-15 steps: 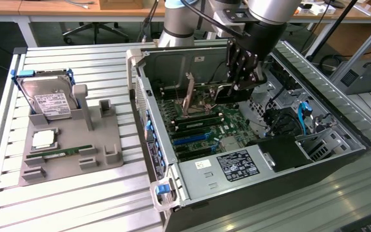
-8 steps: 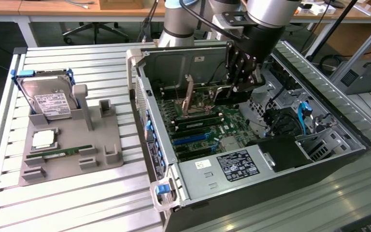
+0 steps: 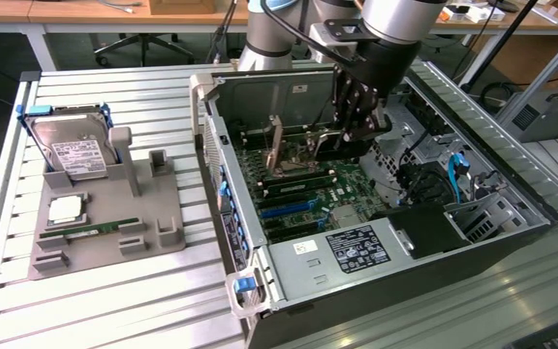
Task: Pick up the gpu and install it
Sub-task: 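Insert the gpu into the slot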
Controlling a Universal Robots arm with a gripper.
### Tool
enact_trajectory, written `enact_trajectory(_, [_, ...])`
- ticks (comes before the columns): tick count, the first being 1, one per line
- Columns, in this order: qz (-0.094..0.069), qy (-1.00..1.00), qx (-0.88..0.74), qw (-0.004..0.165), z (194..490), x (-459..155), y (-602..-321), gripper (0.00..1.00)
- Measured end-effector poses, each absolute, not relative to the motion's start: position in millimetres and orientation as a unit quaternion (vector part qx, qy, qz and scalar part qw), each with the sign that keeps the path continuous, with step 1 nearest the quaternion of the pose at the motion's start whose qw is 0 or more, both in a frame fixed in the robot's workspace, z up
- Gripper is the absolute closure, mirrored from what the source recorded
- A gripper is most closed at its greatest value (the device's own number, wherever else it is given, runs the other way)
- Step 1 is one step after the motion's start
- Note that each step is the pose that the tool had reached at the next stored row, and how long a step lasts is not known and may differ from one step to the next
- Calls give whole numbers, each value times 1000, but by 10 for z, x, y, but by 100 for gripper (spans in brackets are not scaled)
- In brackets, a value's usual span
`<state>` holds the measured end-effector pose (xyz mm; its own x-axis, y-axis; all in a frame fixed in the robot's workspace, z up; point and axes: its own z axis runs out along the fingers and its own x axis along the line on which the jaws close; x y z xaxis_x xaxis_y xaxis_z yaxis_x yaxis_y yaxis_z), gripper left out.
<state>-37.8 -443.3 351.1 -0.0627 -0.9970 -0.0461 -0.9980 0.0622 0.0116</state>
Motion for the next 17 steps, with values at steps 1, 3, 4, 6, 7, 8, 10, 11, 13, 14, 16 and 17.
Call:
enact_trajectory(1, [20, 729, -684, 13, 3510, -394, -4438, 73])
enact_trajectory(3, [20, 729, -684, 13, 3510, -415, -4444, 73])
enact_trajectory(4, [20, 729, -685, 13, 3509, -421, -4453, 73])
enact_trajectory(6, [20, 729, -685, 13, 3509, -431, -4478, 73])
enact_trajectory(7, [20, 729, -684, 13, 3508, -433, -4490, 73])
enact_trajectory(8, [20, 729, -684, 13, 3506, -438, -4501, 73])
enact_trajectory(10, [20, 729, -684, 13, 3501, -442, -4514, 73])
enact_trajectory(11, [20, 729, -685, 13, 3491, -445, -4521, 73])
enact_trajectory(13, [20, 729, -684, 13, 3468, -453, -4527, 73])
enact_trajectory(14, [20, 729, -684, 13, 3456, -456, -4529, 73])
enact_trajectory(16, [20, 729, -685, 13, 3433, -463, -4532, 73])
enact_trajectory(17, [20, 729, -685, 13, 3423, -464, -4533, 73])
